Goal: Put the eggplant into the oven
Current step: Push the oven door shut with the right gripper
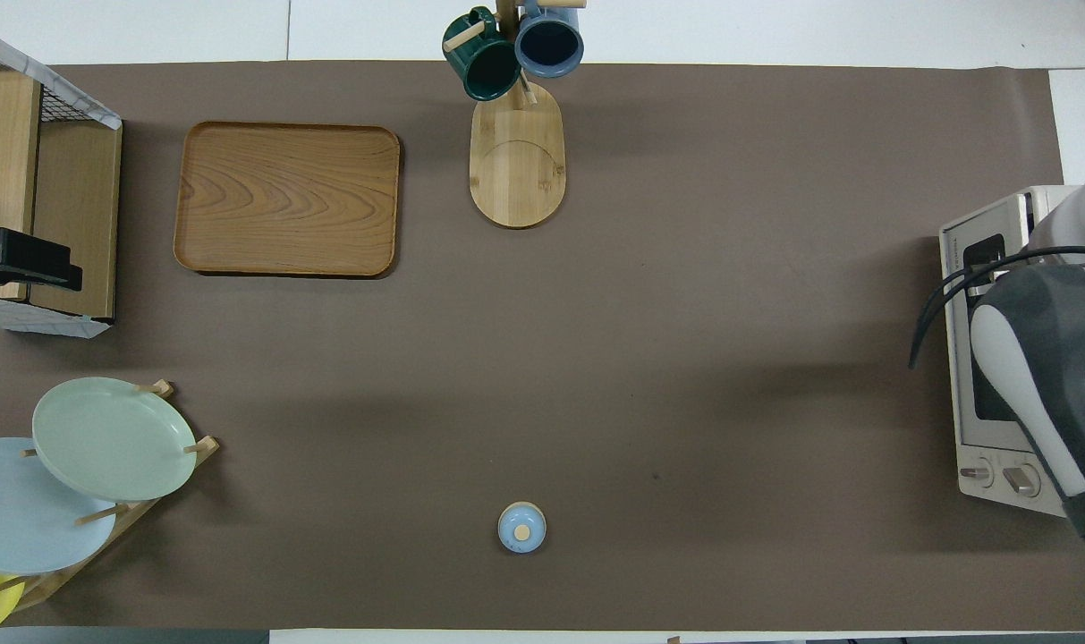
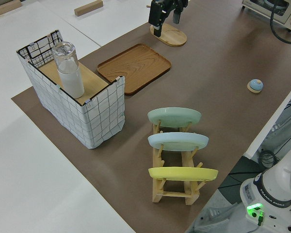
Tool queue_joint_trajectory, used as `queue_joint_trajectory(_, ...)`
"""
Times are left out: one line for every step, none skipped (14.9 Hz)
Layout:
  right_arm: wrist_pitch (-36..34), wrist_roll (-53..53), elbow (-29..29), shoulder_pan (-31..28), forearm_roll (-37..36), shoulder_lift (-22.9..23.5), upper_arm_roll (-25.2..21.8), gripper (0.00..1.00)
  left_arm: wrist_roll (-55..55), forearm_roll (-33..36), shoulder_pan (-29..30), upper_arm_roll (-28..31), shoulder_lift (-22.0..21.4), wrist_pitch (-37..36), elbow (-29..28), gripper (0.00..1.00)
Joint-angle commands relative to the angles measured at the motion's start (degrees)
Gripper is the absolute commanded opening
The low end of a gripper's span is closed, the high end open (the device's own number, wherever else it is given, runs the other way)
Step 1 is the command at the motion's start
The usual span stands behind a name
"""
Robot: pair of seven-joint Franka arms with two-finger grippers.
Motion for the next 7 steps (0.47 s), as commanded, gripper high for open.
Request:
queue_joint_trajectory(-0.4, -3.2, 0.1, -2.3, 5.2, -2.0, 0.3, 0.15, -0.5, 1.1, 0.5, -0.4, -0.7, -0.1, -0.6, 1.0)
queue_joint_trajectory(-0.4, -3.2, 0.4, -2.3, 5.7, -2.5, 0.4, 0.19, -0.5, 1.1, 0.5, -0.4, -0.7, -0.1, -0.6, 1.0)
queue_joint_trajectory(-0.4, -3.3, 0.6, -2.2, 5.8, -2.9, 0.4, 0.24, -0.5, 1.1, 0.5, -0.4, -0.7, -0.1, -0.6, 1.0)
queue_joint_trajectory(-0.5, -3.2, 1.0, -2.2, 6.4, -3.3, 0.5, 0.38, -0.5, 1.1, 0.5, -0.4, -0.7, -0.1, -0.6, 1.0)
queue_joint_trajectory(-0.9, -3.3, 1.0, -2.2, 7.7, -4.0, 0.5, 0.82, -0.5, 1.1, 0.5, -0.4, -0.7, -0.1, -0.6, 1.0)
queue_joint_trajectory(-1.2, -3.3, 1.2, -2.3, 10.5, -4.9, 0.4, 1.0, -0.5, 1.1, 0.5, -0.4, -0.7, -0.1, -0.6, 1.0)
queue_joint_trajectory(-2.3, -3.4, 1.5, -2.3, 13.0, -6.1, 0.3, 1.0, -0.5, 1.1, 0.5, -0.4, -0.7, -0.1, -0.6, 1.0)
